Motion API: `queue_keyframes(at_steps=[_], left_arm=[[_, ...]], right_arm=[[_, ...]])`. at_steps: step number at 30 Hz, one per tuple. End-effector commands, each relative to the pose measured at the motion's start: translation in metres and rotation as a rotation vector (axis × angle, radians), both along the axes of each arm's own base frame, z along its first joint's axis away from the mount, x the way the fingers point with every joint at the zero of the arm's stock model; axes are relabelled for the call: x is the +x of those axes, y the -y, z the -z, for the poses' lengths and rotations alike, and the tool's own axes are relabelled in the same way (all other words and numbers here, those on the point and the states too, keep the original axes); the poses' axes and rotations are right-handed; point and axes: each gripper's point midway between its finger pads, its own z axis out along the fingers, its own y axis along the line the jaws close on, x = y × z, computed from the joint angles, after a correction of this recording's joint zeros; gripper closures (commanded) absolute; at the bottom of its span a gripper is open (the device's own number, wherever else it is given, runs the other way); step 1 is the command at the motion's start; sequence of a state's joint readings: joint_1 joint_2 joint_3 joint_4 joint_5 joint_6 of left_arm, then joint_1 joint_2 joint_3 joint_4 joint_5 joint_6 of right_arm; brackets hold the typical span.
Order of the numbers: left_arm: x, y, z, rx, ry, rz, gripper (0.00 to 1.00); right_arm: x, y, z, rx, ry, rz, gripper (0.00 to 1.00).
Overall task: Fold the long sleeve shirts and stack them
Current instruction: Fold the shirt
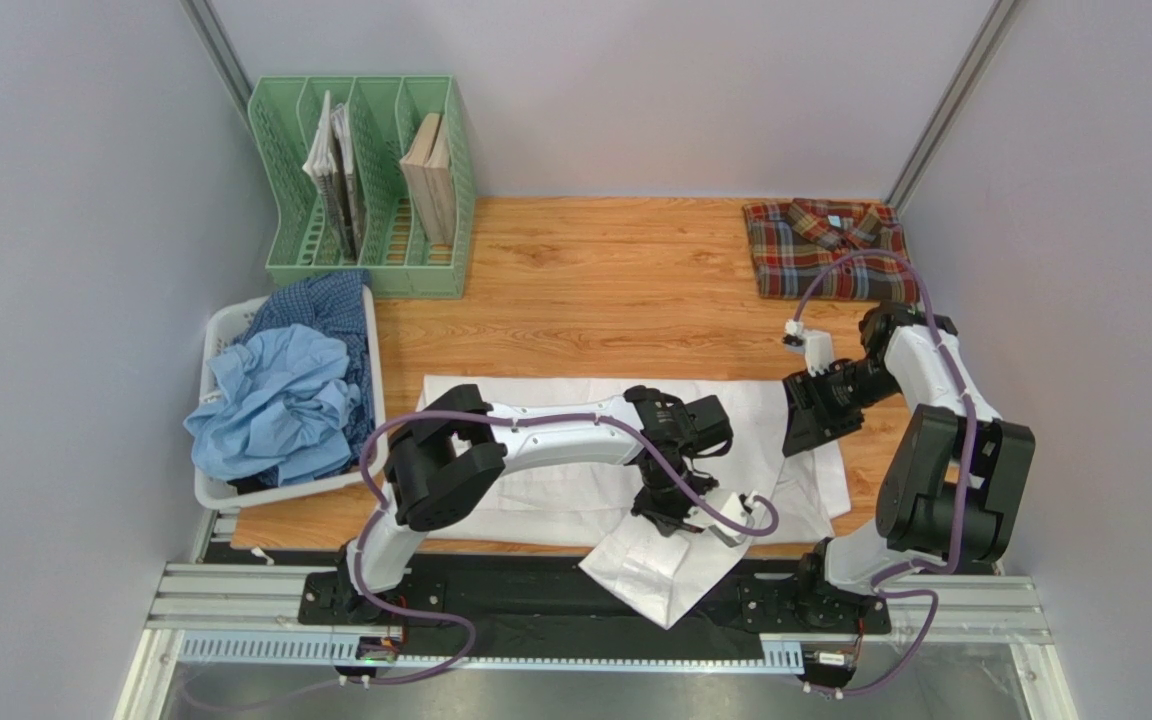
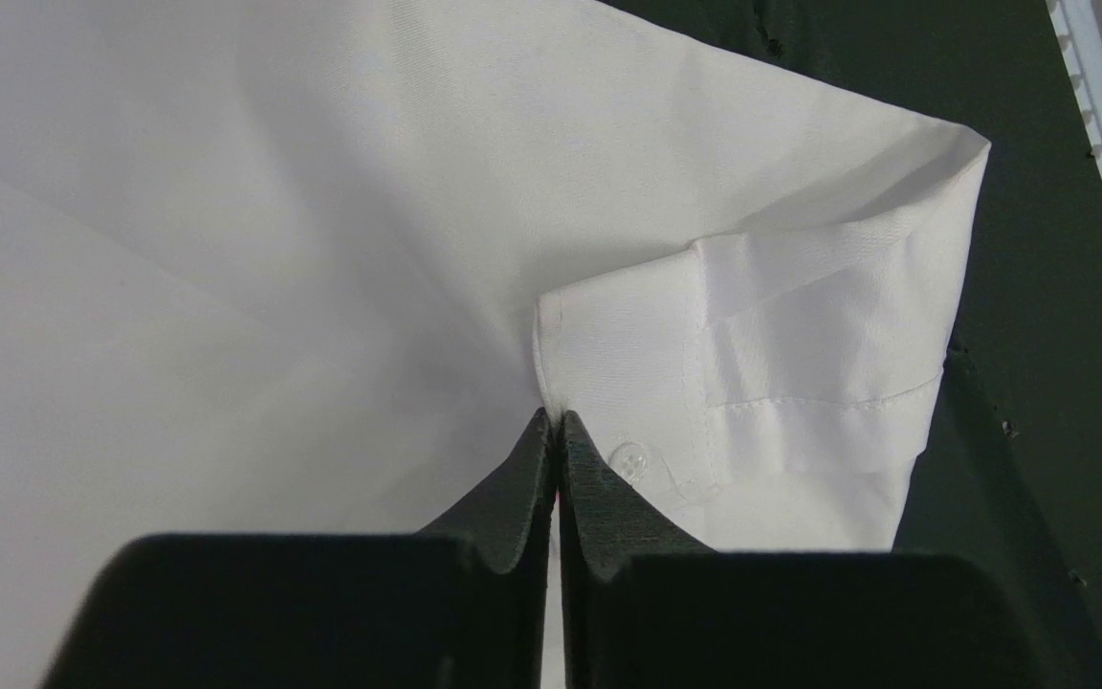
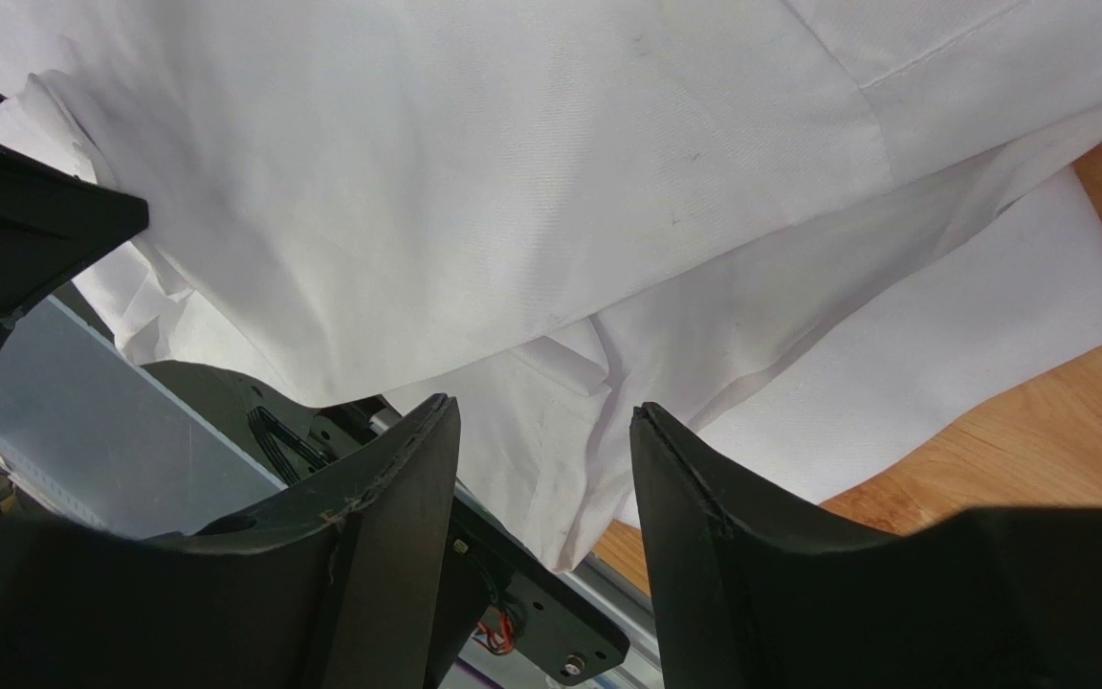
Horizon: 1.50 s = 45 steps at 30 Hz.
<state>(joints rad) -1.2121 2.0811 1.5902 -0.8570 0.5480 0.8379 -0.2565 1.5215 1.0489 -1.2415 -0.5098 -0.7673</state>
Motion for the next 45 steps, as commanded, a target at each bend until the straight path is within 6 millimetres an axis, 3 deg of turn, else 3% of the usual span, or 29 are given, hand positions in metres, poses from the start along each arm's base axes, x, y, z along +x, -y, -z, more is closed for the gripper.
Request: queue_keyframes(at_steps=[1, 5, 6, 8, 9, 13, 17, 21, 24, 29, 32, 39, 43, 45], left_arm=[[-0.013, -0.001, -0.028, -0.041, -0.041, 0.005, 1.0], [-0.023, -0.012, -0.063, -0.082, -0.059, -0.02, 1.0], [-0.027, -0.015, -0.083, -0.121, -0.065, -0.022, 1.0], [-0.035, -0.025, -0.098, -0.121, -0.096, -0.054, 1.0], [-0.04, -0.029, -0.117, -0.16, -0.108, -0.053, 1.0], [-0.05, -0.05, -0.142, -0.189, -0.123, -0.091, 1.0], [-0.051, -0.064, -0.134, -0.154, -0.109, -0.096, 1.0], [-0.039, -0.052, -0.11, -0.131, -0.069, -0.11, 1.0], [-0.026, -0.037, -0.104, -0.138, -0.04, -0.131, 1.0], [-0.019, -0.027, -0.097, -0.148, -0.027, -0.129, 1.0], [-0.003, -0.024, -0.095, -0.158, -0.002, -0.172, 1.0], [0.018, -0.015, -0.1, -0.191, 0.014, -0.23, 1.0], [0.02, -0.012, -0.101, -0.203, 0.023, -0.232, 1.0], [0.026, -0.009, -0.101, -0.213, 0.031, -0.251, 1.0]], right_arm=[[0.003, 0.001, -0.001, -0.006, 0.028, -0.005, 0.48], [0.005, 0.0, -0.003, 0.004, 0.036, -0.012, 0.47], [0.006, 0.0, -0.004, 0.005, 0.036, -0.011, 0.47], [0.007, -0.002, -0.005, 0.017, 0.035, -0.011, 0.47], [0.008, -0.002, -0.006, 0.021, 0.036, -0.011, 0.47], [0.016, -0.005, -0.012, 0.028, 0.055, -0.015, 0.47], [0.021, -0.01, -0.016, 0.028, 0.061, -0.023, 0.47], [0.022, -0.015, -0.015, 0.028, 0.059, -0.035, 0.47], [0.02, -0.014, -0.009, 0.002, 0.052, -0.048, 0.47], [0.025, 0.013, 0.001, -0.154, 0.109, -0.077, 0.45], [0.025, 0.028, -0.005, -0.197, 0.117, -0.045, 0.45], [0.009, 0.026, -0.016, 0.003, -0.015, 0.143, 0.41], [0.006, 0.009, -0.001, 0.121, -0.137, 0.214, 0.44], [0.011, 0.009, 0.005, 0.123, -0.158, 0.244, 0.44]])
